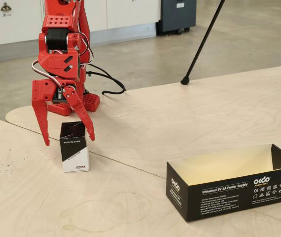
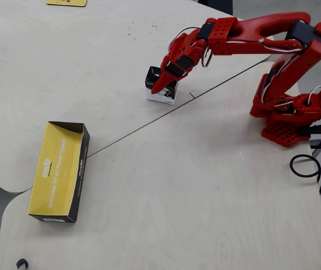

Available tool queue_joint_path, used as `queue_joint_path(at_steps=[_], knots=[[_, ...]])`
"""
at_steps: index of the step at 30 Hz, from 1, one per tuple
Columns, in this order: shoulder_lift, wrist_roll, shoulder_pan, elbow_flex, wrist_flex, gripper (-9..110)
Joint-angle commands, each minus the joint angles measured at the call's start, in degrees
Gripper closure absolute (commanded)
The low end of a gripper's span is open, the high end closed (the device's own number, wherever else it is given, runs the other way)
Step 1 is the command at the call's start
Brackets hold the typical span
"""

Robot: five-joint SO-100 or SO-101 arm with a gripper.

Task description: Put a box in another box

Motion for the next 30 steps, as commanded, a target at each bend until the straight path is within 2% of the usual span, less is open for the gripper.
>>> queue_joint_path(at_steps=[1, 8, 12, 24, 30], knots=[[0.35, 0.26, -0.70, 0.00, -1.67, 76], [0.70, 0.88, -0.97, 1.23, -2.11, 80], [1.41, 4.75, -1.85, -2.37, -1.49, 81], [8.44, 34.63, -16.26, -29.18, 10.20, 84], [2.99, 49.22, -23.91, -46.32, 16.17, 84]])
